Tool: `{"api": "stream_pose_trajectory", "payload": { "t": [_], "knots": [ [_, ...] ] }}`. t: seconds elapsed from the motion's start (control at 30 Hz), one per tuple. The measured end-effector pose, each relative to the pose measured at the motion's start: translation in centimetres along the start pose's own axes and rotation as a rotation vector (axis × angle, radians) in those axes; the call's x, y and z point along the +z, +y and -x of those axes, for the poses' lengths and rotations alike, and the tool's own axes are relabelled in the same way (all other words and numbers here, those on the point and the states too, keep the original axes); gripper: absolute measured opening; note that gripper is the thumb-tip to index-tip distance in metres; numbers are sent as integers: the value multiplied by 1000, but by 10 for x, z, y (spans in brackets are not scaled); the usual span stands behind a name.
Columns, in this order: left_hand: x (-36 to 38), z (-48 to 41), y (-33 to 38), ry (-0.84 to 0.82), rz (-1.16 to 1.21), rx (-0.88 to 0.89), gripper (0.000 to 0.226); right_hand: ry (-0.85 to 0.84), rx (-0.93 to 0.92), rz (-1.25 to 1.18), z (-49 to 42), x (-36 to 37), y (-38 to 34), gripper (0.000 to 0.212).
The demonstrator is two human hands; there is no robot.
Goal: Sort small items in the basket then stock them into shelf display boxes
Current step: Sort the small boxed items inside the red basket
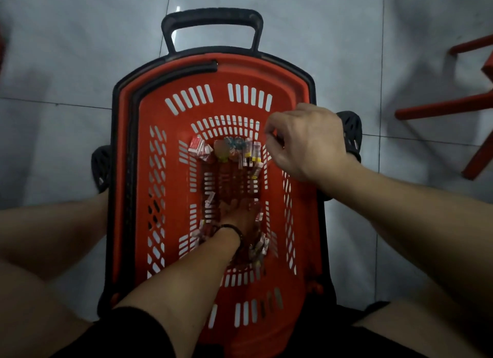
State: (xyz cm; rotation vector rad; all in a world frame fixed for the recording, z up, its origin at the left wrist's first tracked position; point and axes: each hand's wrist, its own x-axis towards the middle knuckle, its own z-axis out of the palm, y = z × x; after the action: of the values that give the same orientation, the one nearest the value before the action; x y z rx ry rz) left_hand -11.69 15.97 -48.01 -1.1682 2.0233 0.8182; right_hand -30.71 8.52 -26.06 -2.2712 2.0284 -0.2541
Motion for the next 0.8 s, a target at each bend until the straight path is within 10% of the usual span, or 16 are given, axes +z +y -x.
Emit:
{"api": "stream_pose_trajectory", "payload": {
  "t": [0.8],
  "knots": [
    [18, 3, 7, -106, -7, 44, 64, 23, -22, 39, -1, 6, 3, 35]
  ]
}}
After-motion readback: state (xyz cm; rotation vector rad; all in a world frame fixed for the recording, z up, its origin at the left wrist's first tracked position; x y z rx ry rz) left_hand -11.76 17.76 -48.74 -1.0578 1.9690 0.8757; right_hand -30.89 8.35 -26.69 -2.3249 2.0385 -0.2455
